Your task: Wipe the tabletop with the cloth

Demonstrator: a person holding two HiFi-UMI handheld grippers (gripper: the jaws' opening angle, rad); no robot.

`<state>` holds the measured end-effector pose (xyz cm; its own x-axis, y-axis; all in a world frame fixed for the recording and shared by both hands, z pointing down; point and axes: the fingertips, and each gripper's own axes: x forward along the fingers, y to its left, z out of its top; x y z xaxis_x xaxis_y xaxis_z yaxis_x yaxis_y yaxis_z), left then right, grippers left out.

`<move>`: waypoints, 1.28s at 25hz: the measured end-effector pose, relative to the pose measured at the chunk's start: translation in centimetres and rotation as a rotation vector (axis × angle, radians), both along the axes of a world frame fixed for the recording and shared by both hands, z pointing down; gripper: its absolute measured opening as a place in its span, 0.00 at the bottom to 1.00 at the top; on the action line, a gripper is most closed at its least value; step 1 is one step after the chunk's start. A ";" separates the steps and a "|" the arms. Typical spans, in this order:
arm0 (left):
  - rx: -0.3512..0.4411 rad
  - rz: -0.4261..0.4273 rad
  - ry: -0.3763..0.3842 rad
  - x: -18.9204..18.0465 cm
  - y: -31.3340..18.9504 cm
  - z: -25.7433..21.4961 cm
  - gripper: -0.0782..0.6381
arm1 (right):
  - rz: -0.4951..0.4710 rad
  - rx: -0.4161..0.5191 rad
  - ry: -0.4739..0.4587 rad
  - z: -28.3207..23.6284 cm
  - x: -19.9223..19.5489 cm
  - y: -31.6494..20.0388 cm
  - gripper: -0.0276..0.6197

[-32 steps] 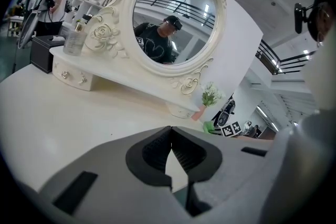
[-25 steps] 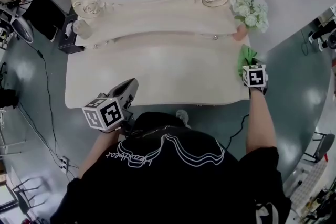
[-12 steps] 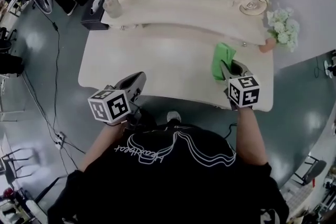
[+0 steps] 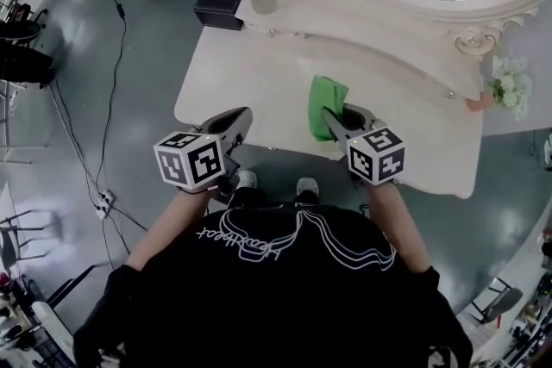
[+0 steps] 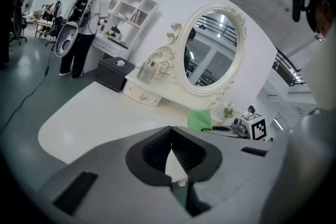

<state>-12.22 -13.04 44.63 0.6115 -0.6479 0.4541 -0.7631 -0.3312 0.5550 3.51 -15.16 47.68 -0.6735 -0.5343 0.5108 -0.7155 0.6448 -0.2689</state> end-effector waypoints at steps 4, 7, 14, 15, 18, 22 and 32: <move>-0.002 -0.035 -0.002 -6.5 0.4 0.3 0.12 | -0.042 -0.032 -0.055 -0.3 -7.5 0.2 0.13; 0.002 -0.059 0.008 -10.7 0.4 0.5 0.11 | -0.072 -0.031 -0.045 -0.3 -12.3 0.1 0.13; 0.005 -0.052 0.007 -18.7 0.0 1.4 0.12 | -0.101 -0.033 -0.031 0.8 -22.7 -0.8 0.13; 0.004 -0.050 0.008 -19.5 -0.1 1.5 0.12 | -0.105 -0.034 -0.027 1.0 -24.0 -0.9 0.13; 0.003 -0.056 0.014 -21.8 -0.1 1.7 0.11 | -0.126 -0.036 -0.013 1.7 -27.8 -1.4 0.13; 0.010 -0.085 0.029 -24.4 0.0 1.6 0.12 | -0.153 -0.037 0.022 3.1 -31.6 -2.0 0.13; 0.006 -0.112 0.045 -27.6 0.4 1.7 0.11 | -0.177 -0.047 0.161 7.0 -36.1 -3.8 0.13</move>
